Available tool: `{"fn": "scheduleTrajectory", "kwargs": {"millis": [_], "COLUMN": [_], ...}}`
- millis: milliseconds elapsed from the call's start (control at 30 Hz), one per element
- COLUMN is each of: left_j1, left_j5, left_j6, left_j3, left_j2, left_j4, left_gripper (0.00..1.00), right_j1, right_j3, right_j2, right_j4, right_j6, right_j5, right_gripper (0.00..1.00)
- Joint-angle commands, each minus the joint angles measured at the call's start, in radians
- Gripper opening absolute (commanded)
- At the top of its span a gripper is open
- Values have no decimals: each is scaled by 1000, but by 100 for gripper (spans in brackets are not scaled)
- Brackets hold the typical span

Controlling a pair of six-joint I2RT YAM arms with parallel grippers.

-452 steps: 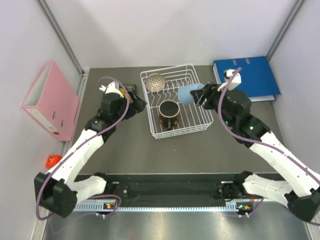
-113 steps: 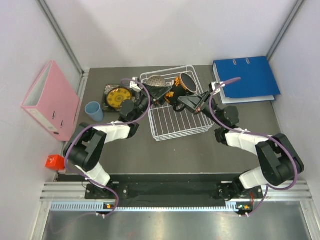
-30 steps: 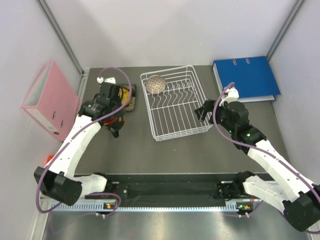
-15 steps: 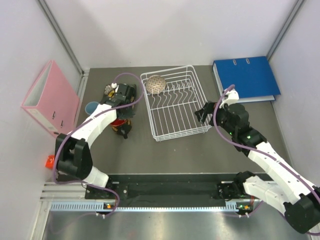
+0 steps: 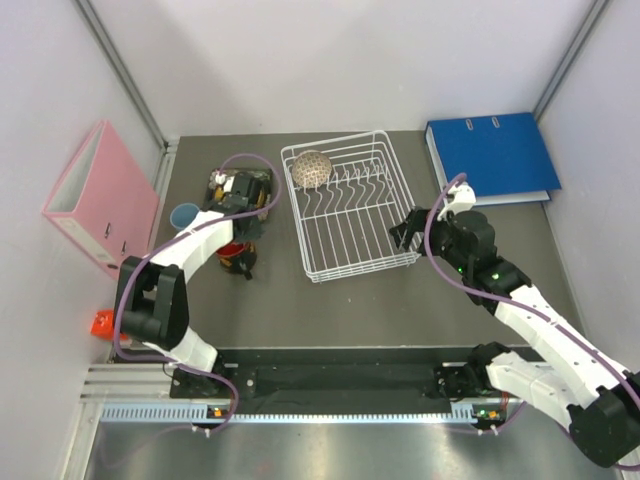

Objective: Unload the mixed dishes from the dish rack
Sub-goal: Place the cup at the center of the board.

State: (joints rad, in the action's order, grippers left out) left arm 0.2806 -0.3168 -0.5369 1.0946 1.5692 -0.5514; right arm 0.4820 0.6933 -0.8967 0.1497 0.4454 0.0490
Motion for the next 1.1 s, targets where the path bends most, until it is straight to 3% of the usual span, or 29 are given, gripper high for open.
{"fn": "scheduleTrajectory", "kwargs": {"millis": [0, 233, 400, 467, 533, 867, 1067], "left_j1": [-26, -63, -63, -63, -63, 0, 101], "left_j5": [-61, -51, -24, -8, -5, 9, 45], "left_j6": [9, 2, -18, -26, -21, -23, -21], "left_j3": [1, 33, 56, 68, 68, 227, 358], "left_j2": [8, 17, -9, -40, -64, -245, -219], "left_j4": [91, 56, 4, -25, -33, -107, -94], "left_gripper": [0, 0, 51, 61, 98, 99, 99], "right_j1": [7, 7, 7, 7, 7, 9, 7], "right_j3": [-2, 2, 6, 8, 8, 34, 92], "right_j2": [15, 1, -2, -2, -5, -16, -60], "right_j4": [-35, -36, -35, -33, -32, -18, -12], "right_j6": [-4, -5, -4, -4, -4, 7, 7], "right_j5": [-1, -12, -17, -15, -17, -5, 32], "right_gripper": [100, 100, 100, 100, 100, 100, 100]}}
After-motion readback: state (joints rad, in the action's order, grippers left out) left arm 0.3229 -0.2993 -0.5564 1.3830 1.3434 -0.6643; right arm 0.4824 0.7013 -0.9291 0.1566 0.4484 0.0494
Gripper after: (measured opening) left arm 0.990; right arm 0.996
